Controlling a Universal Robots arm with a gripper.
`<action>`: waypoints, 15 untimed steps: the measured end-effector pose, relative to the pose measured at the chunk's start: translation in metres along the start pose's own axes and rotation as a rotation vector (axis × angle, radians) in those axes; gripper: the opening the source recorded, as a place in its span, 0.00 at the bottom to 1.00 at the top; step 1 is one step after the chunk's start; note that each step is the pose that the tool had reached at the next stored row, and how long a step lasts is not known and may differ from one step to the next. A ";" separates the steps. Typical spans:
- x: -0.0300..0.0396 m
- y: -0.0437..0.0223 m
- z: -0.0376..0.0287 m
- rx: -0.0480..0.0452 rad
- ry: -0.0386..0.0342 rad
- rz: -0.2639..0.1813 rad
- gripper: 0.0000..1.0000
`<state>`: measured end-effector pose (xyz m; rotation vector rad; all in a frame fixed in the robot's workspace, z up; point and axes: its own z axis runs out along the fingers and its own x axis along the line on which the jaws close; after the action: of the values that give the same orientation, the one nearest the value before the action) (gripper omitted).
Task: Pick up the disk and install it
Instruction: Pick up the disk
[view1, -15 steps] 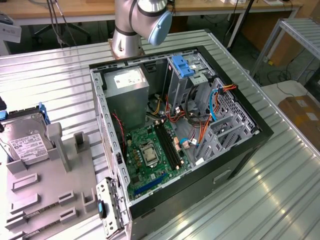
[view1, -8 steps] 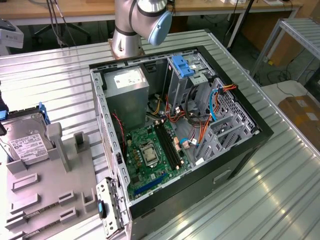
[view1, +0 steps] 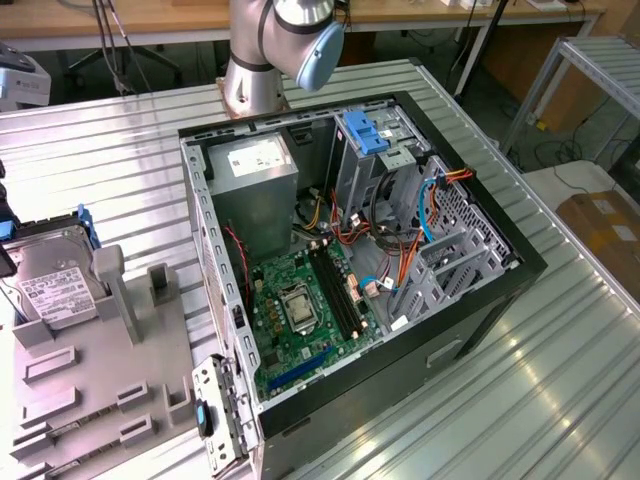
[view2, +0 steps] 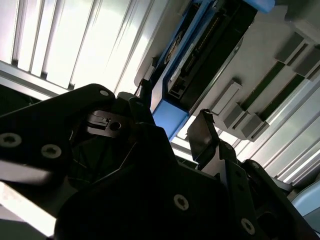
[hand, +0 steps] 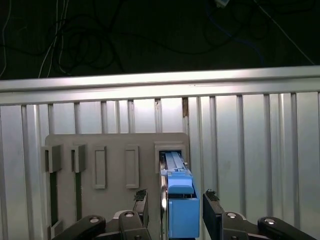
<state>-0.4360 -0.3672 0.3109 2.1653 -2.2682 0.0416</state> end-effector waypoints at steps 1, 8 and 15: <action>0.0000 0.0000 0.0002 0.0002 0.0000 0.000 0.56; -0.0001 0.0001 0.0059 0.0001 0.0000 0.000 0.56; -0.0001 0.0001 0.0063 0.0003 -0.0001 0.000 0.48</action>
<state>-0.4360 -0.3672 0.3046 2.1655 -2.2684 0.0418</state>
